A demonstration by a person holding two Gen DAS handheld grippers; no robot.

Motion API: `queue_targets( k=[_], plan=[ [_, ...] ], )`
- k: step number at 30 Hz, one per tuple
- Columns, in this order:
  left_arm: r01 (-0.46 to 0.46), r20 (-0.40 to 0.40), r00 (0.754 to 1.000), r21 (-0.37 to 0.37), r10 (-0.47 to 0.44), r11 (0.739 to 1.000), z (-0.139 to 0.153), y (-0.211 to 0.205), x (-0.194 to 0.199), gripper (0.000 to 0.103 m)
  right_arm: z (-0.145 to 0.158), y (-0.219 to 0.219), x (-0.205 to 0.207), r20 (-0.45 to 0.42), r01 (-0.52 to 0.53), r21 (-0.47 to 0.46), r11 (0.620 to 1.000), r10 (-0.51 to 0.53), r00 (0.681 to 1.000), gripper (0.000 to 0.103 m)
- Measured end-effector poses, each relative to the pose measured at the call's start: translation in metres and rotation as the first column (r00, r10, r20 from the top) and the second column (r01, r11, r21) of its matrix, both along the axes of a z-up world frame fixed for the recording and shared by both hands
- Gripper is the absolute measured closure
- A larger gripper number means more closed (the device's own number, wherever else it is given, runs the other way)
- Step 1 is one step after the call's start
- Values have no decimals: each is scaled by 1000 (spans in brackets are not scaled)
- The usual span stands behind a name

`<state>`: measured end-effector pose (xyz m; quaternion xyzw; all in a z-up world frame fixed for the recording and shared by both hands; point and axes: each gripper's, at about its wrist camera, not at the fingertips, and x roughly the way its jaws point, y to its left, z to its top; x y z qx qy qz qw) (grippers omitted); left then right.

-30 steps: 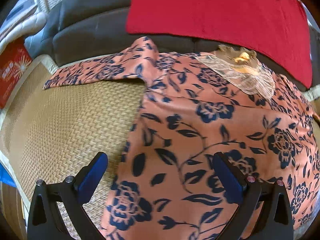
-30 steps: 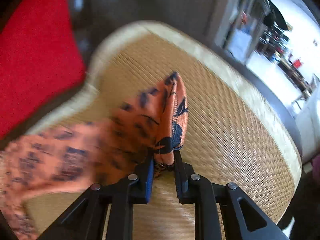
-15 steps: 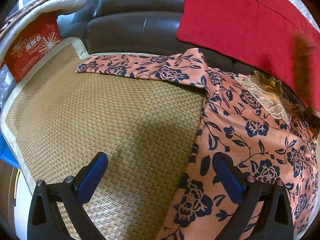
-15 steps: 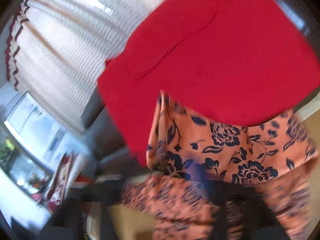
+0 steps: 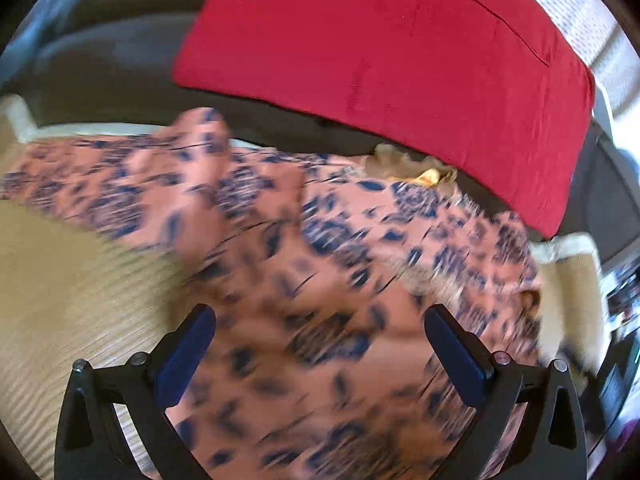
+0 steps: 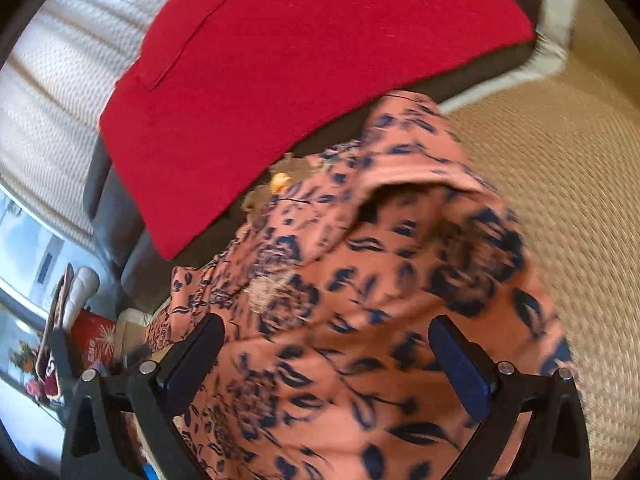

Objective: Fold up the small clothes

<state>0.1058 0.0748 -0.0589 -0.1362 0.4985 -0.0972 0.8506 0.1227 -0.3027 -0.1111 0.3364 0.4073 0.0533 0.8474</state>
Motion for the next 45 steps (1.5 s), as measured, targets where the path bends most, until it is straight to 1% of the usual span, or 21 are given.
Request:
queue_targets(
  k=[6,8,9,10,12,15,17,19,21,23,25,26,27,28,30,36,38,39,40,42,45],
  plan=[
    [-96,-108,990,-53,90,994,-39,-18,73,3,-13,5,-7,43,-53,-29,998,55,998,0],
    [-110,-163,982,-75,97,991,-56,-22,83,34,-18,8,-9,53,-66,-43,997,68,996,0],
    [-106,-221,971,-59,91,993,-70,-25,89,80,-21,10,-8,52,-72,-53,996,74,996,0],
    [-111,-256,962,-51,94,993,-78,-26,90,101,-28,13,-6,49,-78,-73,994,82,995,0],
    [-136,-218,969,-82,115,987,-73,-22,83,101,-31,15,-7,73,-89,-107,990,97,993,0],
    [-116,14,993,-35,117,993,-27,-18,42,103,-33,19,-10,98,-105,-152,983,120,988,0],
    [-135,84,987,-14,136,991,-18,-9,18,103,-35,19,-11,108,-111,-157,981,129,986,1],
    [-152,51,987,-1,152,988,-32,-1,15,103,-33,18,-11,100,-120,-161,980,137,985,0],
    [-187,-45,981,33,188,982,-62,10,18,103,-28,15,-5,65,-128,-127,984,137,988,0],
    [-198,-115,974,-22,194,980,-78,18,20,103,-17,-2,-2,67,-95,-15,995,96,993,0],
    [-209,-111,973,-72,200,975,-74,20,20,100,-8,-20,-2,80,-30,55,998,26,996,0],
    [-201,-96,977,-94,193,975,-67,17,20,95,-5,-28,-1,83,-2,88,996,-5,997,0],
    [-181,-83,982,-132,171,975,-59,11,24,70,-4,-34,0,85,13,106,994,-22,996,0],
    [-172,-76,984,-150,162,974,-56,7,28,39,-3,-36,0,83,22,104,994,-31,996,0],
    [-174,-35,985,-174,170,969,-47,-5,36,28,-6,-32,1,73,17,90,996,-23,997,0],
    [-186,-184,971,-163,156,969,-78,-28,75,33,-19,-6,-5,67,-42,53,998,38,997,0],
    [-182,-170,973,-134,158,974,-81,-34,82,85,-21,-6,-8,68,-41,54,998,37,997,0],
    [-158,-194,972,-128,132,979,-81,-37,86,98,-22,-7,-9,67,-38,56,998,34,997,0],
    [-162,-179,974,-134,137,978,-77,-38,86,98,-23,-9,-9,65,-34,55,998,31,997,0],
    [-147,-45,989,-81,143,986,-46,-42,72,98,-26,-14,-10,53,-27,52,998,24,998,0],
    [-162,129,977,-70,170,984,-4,-34,21,98,-27,-23,-10,48,-17,59,998,14,999,0]
  ],
)
